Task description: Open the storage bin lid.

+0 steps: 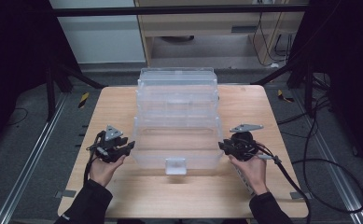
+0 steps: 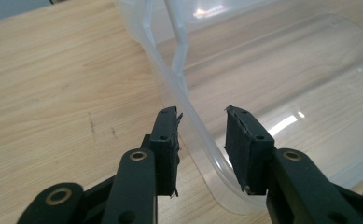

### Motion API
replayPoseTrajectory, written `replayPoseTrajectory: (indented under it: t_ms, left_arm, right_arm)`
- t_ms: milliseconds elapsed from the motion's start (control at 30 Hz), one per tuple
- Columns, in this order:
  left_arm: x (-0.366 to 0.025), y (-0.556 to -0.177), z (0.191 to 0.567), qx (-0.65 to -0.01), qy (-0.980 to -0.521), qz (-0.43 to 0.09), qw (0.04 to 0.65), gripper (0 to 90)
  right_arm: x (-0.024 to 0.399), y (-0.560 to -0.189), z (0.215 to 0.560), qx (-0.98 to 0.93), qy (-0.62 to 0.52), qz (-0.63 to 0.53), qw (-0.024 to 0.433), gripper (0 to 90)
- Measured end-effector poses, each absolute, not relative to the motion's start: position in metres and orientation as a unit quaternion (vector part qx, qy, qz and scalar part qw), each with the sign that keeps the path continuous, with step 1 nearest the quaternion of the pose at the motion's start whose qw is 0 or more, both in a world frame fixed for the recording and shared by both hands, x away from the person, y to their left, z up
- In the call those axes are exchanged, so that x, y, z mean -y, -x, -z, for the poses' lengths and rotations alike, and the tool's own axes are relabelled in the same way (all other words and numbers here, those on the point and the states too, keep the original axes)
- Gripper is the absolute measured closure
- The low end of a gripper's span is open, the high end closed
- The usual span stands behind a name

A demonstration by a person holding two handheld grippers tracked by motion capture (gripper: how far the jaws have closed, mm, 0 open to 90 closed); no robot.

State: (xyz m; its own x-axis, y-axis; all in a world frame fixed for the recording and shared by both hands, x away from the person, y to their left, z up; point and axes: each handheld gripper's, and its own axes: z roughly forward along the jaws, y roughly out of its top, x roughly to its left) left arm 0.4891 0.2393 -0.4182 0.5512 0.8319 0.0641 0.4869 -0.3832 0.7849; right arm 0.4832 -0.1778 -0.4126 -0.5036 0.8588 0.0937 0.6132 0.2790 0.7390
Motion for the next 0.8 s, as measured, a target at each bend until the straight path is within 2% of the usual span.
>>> replayPoseTrajectory:
  t_ms: [167, 467, 800]
  left_arm:
    - [-0.238, -0.490, 0.420, -0.406, -0.801, -0.233, 0.374, 64.2]
    - [-0.232, -0.481, 0.420, -0.439, -0.790, -0.246, 0.349, 64.4]
    - [-0.229, -0.481, 0.421, -0.437, -0.791, -0.257, 0.342, 64.0]
  right_arm:
    - [0.178, -0.483, 0.413, -0.783, -0.469, -0.375, 0.163, 72.1]
    - [0.179, -0.484, 0.412, -0.785, -0.467, -0.375, 0.160, 71.8]
    - [0.180, -0.485, 0.412, -0.784, -0.469, -0.375, 0.158, 71.5]
